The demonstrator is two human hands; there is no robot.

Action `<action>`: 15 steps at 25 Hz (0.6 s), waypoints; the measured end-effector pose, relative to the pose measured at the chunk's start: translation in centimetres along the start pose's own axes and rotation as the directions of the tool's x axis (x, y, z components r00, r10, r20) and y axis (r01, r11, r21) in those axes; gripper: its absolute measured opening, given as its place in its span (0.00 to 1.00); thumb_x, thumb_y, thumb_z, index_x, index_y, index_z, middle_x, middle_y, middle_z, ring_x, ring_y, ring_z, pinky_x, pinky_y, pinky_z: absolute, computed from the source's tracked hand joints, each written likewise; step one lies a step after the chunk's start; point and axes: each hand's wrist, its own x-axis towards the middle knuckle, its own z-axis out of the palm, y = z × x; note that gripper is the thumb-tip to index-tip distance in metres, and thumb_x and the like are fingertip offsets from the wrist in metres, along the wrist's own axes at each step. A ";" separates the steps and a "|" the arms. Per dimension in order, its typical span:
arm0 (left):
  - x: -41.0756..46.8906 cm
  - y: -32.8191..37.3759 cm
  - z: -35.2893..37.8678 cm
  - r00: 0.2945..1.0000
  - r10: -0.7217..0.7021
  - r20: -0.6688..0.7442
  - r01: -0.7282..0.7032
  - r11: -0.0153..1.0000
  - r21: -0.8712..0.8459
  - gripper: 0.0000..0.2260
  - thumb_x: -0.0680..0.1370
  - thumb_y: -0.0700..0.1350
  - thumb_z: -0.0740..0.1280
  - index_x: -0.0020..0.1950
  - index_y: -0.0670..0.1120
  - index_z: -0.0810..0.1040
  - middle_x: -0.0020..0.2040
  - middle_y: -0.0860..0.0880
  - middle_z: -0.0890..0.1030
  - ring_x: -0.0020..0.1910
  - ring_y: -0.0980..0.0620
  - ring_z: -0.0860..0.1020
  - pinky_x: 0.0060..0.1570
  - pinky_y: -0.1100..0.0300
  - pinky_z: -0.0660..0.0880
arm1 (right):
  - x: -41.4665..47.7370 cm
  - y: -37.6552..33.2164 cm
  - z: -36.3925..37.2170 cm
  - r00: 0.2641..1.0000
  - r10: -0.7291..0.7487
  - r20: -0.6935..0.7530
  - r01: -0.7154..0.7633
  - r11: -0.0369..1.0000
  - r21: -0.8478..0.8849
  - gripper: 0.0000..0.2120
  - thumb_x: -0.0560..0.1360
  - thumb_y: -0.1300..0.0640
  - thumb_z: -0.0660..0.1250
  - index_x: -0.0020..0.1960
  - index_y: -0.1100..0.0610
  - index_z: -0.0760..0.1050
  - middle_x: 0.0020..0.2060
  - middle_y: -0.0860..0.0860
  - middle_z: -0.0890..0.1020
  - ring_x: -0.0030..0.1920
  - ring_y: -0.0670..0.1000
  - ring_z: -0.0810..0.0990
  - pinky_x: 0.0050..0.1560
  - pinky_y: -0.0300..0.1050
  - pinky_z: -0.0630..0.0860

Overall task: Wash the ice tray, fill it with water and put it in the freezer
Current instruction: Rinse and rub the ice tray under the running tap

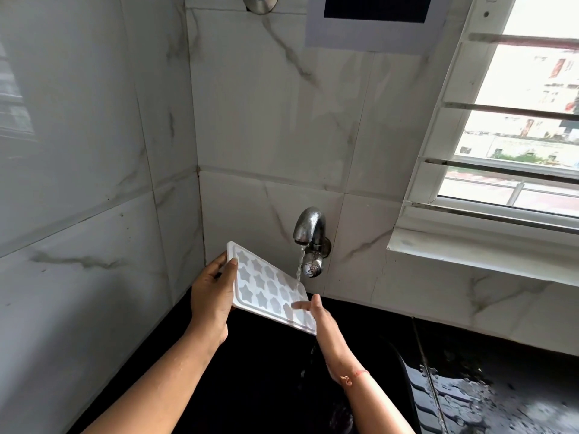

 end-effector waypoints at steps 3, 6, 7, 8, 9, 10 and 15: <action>-0.2 0.6 -0.6 1.000 0.003 -0.023 -0.004 1.000 -0.025 0.08 0.77 0.42 0.65 0.55 0.46 0.78 0.39 0.50 0.81 0.36 0.53 0.79 0.39 0.58 0.78 | -0.2 0.2 -0.1 0.998 0.051 -0.047 -0.053 0.997 -0.058 0.26 0.77 0.36 0.41 0.43 0.38 0.77 0.69 0.46 0.66 0.75 0.51 0.51 0.72 0.64 0.43; -0.7 1.4 -0.9 1.000 0.005 -0.022 -0.006 0.998 -0.056 0.05 0.77 0.41 0.64 0.50 0.48 0.78 0.31 0.54 0.82 0.27 0.60 0.79 0.26 0.67 0.76 | -0.6 -0.1 0.6 0.997 0.079 0.012 -0.077 0.986 -0.149 0.23 0.78 0.38 0.41 0.48 0.38 0.75 0.73 0.45 0.60 0.76 0.49 0.43 0.70 0.64 0.38; -0.8 1.5 -0.9 1.000 0.008 -0.019 -0.009 0.998 -0.059 0.06 0.77 0.41 0.64 0.51 0.48 0.78 0.33 0.53 0.82 0.27 0.61 0.79 0.26 0.68 0.76 | -0.6 -0.3 0.8 0.997 0.078 0.025 -0.074 0.986 -0.152 0.24 0.78 0.37 0.41 0.51 0.39 0.75 0.74 0.45 0.59 0.76 0.48 0.42 0.70 0.64 0.36; -0.8 1.7 -0.8 1.000 0.017 -0.016 -0.018 0.998 -0.055 0.06 0.77 0.41 0.64 0.52 0.48 0.78 0.36 0.52 0.81 0.28 0.60 0.79 0.28 0.67 0.77 | -0.5 -0.5 1.0 0.997 0.072 0.030 -0.067 0.985 -0.157 0.25 0.77 0.37 0.41 0.54 0.40 0.75 0.74 0.45 0.58 0.76 0.48 0.41 0.70 0.64 0.36; -0.9 1.9 -0.8 1.000 0.027 -0.012 -0.028 0.998 -0.051 0.07 0.77 0.41 0.65 0.53 0.47 0.78 0.38 0.51 0.81 0.29 0.60 0.79 0.29 0.67 0.77 | -0.3 -0.6 1.0 0.997 0.067 0.026 -0.062 0.986 -0.156 0.26 0.77 0.36 0.40 0.56 0.40 0.75 0.75 0.44 0.57 0.76 0.48 0.40 0.69 0.64 0.35; -0.9 2.1 -0.9 0.999 0.035 -0.012 -0.036 0.998 -0.051 0.07 0.76 0.40 0.65 0.52 0.48 0.78 0.38 0.51 0.80 0.29 0.60 0.79 0.30 0.66 0.77 | -0.3 -0.7 1.0 0.998 0.064 0.018 -0.061 0.986 -0.154 0.25 0.77 0.36 0.40 0.55 0.39 0.75 0.75 0.44 0.57 0.76 0.48 0.40 0.69 0.64 0.35; -1.0 2.3 -1.0 0.999 0.041 -0.033 -0.043 0.996 -0.072 0.06 0.76 0.40 0.65 0.49 0.49 0.79 0.35 0.53 0.81 0.28 0.60 0.79 0.30 0.66 0.78 | -0.6 -0.9 0.8 0.997 0.070 0.022 -0.065 0.985 -0.159 0.22 0.78 0.37 0.41 0.51 0.39 0.74 0.75 0.44 0.58 0.76 0.48 0.41 0.70 0.63 0.36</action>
